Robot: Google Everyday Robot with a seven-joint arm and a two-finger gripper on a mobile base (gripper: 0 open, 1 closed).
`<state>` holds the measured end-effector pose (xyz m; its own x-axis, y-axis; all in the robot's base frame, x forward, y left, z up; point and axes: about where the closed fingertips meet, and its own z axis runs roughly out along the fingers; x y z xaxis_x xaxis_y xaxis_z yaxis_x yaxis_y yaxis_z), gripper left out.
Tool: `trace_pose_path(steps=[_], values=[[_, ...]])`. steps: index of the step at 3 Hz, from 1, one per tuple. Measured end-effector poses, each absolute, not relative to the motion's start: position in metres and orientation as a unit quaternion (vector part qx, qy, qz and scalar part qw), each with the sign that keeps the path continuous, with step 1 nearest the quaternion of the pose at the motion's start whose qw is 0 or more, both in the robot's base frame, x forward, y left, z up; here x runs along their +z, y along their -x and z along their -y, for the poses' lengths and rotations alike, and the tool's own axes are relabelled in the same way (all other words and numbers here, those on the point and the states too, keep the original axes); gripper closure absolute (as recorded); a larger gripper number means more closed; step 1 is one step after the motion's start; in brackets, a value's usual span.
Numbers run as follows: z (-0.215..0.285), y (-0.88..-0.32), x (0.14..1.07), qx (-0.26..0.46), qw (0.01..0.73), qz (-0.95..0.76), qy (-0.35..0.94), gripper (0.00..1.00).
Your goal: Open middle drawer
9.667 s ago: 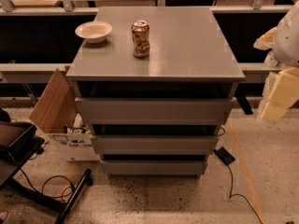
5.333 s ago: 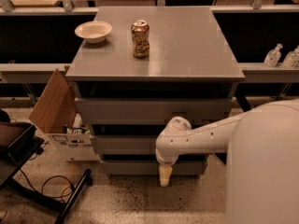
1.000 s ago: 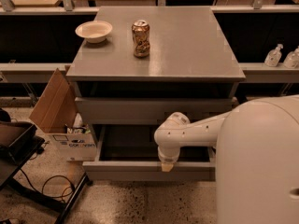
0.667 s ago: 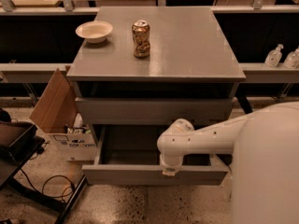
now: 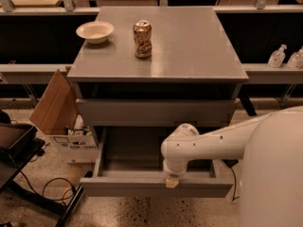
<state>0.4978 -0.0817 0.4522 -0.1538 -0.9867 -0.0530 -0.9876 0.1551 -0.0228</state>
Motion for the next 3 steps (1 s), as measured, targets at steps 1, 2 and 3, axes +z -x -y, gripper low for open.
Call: trace_pose_path(steps=[1,2,3], values=[[0.080,-0.429,0.455,0.049,0.001,-0.770,0.636,1.00],[0.080,-0.429,0.455,0.049,0.001,-0.770,0.636,1.00],[0.076,-0.353,0.461,0.094,-0.026,-0.777,0.622,1.00]])
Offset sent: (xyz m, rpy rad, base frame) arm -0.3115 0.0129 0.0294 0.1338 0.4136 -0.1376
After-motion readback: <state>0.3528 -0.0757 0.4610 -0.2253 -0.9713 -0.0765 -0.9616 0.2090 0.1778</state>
